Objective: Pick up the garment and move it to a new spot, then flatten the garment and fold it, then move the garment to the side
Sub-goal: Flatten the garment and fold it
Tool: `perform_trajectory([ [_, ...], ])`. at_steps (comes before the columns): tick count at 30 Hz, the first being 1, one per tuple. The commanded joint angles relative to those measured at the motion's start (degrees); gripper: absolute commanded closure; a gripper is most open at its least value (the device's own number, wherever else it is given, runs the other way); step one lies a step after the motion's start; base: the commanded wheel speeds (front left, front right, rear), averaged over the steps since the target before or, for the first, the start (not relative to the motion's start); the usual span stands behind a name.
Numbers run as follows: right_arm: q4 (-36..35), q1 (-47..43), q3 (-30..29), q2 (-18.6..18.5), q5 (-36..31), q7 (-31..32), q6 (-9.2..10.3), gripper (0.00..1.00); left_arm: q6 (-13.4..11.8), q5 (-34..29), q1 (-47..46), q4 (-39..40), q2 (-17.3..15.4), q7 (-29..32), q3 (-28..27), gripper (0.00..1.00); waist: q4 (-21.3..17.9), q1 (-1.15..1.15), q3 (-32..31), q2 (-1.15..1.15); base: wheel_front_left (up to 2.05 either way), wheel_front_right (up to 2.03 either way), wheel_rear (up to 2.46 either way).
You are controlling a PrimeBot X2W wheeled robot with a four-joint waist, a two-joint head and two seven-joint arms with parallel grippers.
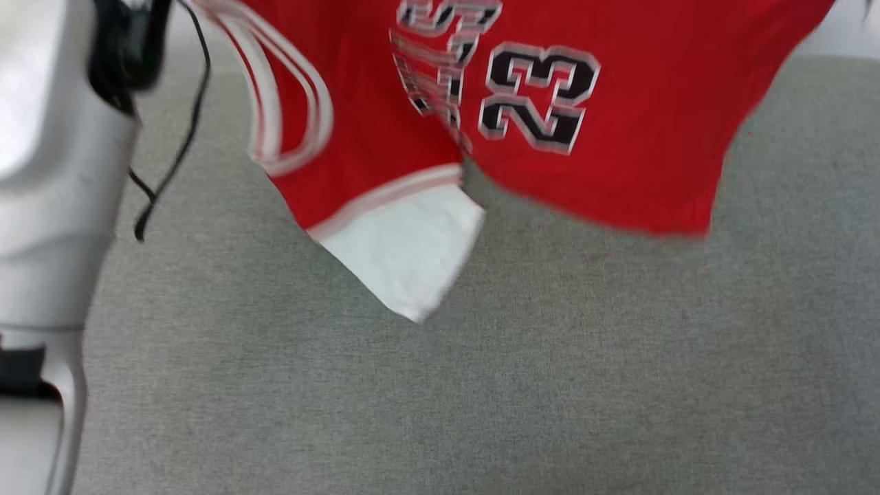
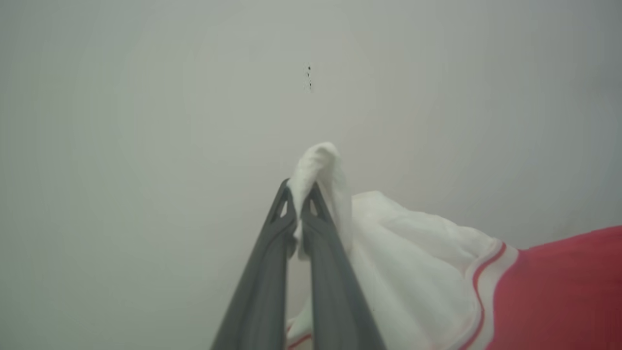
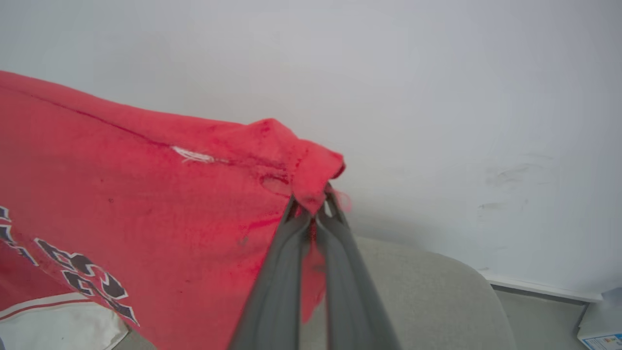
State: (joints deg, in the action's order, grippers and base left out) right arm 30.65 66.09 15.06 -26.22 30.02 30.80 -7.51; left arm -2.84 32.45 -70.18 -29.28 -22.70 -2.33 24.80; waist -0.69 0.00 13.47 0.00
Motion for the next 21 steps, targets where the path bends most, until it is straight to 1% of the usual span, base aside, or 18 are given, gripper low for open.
perform_trajectory([
  [1,0.36,1.87,-0.63,-0.2,-0.59,-0.89,0.04,1.0,0.12,-0.62,-2.2,-1.1,-0.28,-0.25,-0.24,1.0,-0.59,0.0,2.07,0.0,0.0,0.0,0.0],
  [4,0.37,6.85,-2.13,-0.12,-1.78,-1.79,0.04,1.0,-0.29,-2.09,-8.42,-2.44,-1.07,0.01,-0.29,1.0,-1.03,0.0,5.33,0.0,0.0,0.0,0.0],
  [12,-0.47,18.25,-4.57,-0.41,-4.39,-5.59,0.05,1.0,0.4,-4.88,-22.47,-3.58,-3.03,-0.34,-0.72,1.0,-1.8,0.0,14.77,0.0,0.0,0.0,0.0],
  [20,0.49,26.07,-4.89,0.14,-5.55,-10.27,0.06,1.0,0.52,-5.84,-30.02,-5.52,-4.0,-1.16,-1.13,1.0,-2.32,0.0,22.49,0.0,0.0,0.0,0.0],
  [21,0.49,26.07,-4.89,0.14,-5.55,-10.27,0.06,1.0,0.52,-5.84,-30.02,-5.52,-4.0,-1.16,-1.13,1.0,-2.32,0.0,22.49,0.0,0.0,0.0,0.0],
])
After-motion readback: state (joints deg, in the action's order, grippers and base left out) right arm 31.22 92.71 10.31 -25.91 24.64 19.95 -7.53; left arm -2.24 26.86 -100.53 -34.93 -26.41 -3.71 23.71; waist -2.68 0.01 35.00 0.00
